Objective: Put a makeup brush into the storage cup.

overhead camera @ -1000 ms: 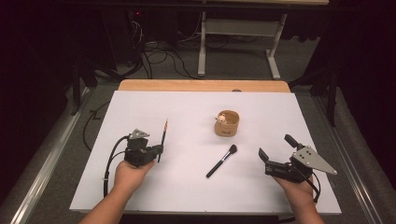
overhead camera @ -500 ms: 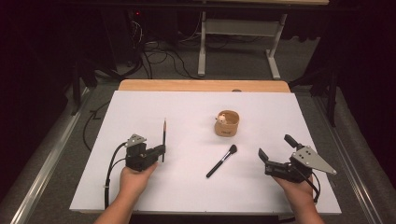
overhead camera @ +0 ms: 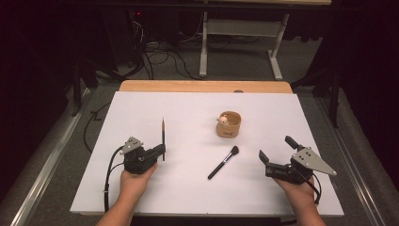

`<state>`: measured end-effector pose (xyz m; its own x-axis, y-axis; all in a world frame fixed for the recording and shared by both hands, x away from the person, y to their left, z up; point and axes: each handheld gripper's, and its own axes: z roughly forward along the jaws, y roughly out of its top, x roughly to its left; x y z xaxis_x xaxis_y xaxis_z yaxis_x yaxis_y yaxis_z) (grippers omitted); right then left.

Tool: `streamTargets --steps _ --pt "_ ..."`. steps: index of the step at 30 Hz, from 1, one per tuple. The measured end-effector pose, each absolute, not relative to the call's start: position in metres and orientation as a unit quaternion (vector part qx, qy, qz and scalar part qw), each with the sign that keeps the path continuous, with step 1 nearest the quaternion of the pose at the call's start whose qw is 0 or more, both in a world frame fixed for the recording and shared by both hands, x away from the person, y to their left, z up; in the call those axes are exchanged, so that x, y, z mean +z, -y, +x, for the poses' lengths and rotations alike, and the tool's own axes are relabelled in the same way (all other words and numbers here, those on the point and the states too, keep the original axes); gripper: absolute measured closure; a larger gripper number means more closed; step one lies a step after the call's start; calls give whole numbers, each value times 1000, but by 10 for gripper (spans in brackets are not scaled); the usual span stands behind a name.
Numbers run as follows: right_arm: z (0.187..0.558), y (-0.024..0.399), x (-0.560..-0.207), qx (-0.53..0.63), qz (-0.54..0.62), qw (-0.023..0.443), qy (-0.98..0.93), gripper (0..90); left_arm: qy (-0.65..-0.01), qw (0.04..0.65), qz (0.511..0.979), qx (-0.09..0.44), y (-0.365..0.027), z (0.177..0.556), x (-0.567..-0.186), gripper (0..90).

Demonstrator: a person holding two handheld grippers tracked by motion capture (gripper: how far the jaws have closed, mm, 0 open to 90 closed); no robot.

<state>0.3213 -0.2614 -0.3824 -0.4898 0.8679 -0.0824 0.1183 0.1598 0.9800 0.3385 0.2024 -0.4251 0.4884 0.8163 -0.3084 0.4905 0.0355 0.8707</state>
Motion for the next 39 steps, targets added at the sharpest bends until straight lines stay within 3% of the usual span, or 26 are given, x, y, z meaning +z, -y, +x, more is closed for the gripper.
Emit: streamTargets --steps 16,25,39 --pt "327 252 -373 537 368 351 -673 24 -440 577 666 173 -204 331 -418 846" --pt "340 227 -348 540 353 349 -680 45 -430 577 671 178 -203 329 -416 846" --pt "353 198 -346 548 335 348 -683 42 -418 581 674 183 -202 327 -415 846"
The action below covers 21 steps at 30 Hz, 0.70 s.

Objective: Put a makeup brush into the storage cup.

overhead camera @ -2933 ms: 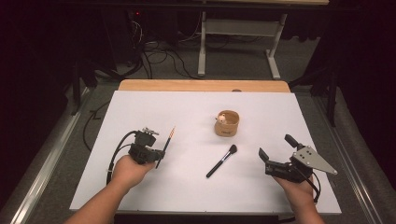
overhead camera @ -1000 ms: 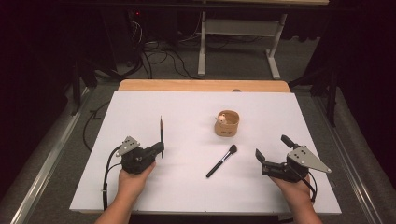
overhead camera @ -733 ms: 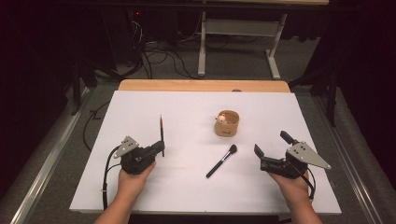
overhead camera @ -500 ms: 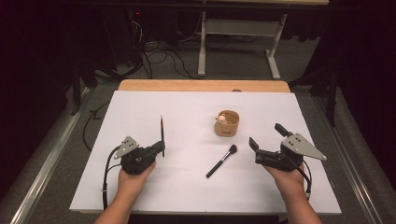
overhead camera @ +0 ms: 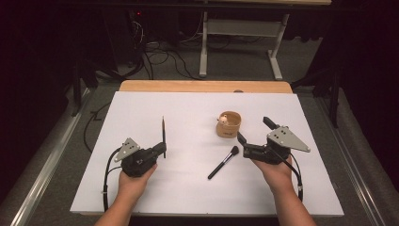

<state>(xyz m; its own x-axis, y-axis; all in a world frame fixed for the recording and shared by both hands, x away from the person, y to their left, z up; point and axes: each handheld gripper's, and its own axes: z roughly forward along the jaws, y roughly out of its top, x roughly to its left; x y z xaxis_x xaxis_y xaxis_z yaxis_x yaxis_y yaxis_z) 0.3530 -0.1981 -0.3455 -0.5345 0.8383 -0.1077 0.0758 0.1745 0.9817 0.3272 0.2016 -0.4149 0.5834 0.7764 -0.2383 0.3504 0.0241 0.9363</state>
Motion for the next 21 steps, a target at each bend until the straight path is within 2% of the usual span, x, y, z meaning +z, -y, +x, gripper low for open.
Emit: streamTargets --steps 21 --pt "346 199 -359 550 336 325 -692 44 -373 589 696 172 -159 348 -386 846"
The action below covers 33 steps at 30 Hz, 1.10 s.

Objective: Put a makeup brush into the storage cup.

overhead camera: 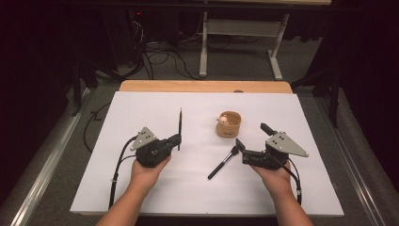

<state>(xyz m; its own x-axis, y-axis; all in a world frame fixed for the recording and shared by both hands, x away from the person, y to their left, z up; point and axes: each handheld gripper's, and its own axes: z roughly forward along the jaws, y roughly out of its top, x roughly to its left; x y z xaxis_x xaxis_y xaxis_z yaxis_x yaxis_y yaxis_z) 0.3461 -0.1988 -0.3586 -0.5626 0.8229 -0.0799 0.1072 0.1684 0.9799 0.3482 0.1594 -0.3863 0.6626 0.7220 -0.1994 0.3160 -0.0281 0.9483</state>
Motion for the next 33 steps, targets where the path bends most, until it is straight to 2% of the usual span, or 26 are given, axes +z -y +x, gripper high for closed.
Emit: streamTargets --steps 11,22,33 --pt "341 196 -356 563 330 313 -690 48 -353 599 699 166 -136 348 -395 845" --pt "337 183 -356 567 315 306 -697 48 -344 601 704 156 -130 338 -400 845" --pt "335 178 -356 584 312 263 -702 78 -328 608 708 150 -124 329 -401 845"
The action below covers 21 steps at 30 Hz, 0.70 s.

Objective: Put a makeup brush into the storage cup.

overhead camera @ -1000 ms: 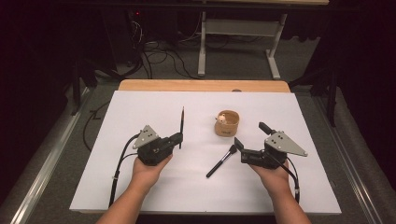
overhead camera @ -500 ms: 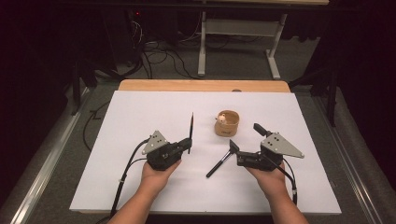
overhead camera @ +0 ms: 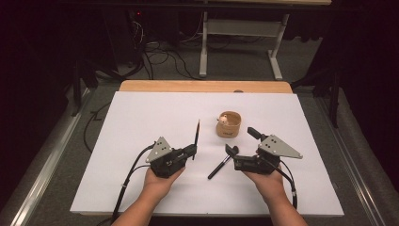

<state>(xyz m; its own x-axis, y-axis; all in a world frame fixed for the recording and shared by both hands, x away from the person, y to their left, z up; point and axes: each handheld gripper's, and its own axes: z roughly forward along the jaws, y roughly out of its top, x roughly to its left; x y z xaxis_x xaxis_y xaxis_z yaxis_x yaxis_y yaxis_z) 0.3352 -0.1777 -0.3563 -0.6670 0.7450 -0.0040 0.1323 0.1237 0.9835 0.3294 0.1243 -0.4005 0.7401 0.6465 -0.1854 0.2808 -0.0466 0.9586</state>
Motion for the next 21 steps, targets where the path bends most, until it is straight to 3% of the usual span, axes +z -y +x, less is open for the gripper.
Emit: streamTargets --steps 21 --pt "330 161 -357 611 309 214 -696 174 -303 613 717 136 -108 322 -400 844"
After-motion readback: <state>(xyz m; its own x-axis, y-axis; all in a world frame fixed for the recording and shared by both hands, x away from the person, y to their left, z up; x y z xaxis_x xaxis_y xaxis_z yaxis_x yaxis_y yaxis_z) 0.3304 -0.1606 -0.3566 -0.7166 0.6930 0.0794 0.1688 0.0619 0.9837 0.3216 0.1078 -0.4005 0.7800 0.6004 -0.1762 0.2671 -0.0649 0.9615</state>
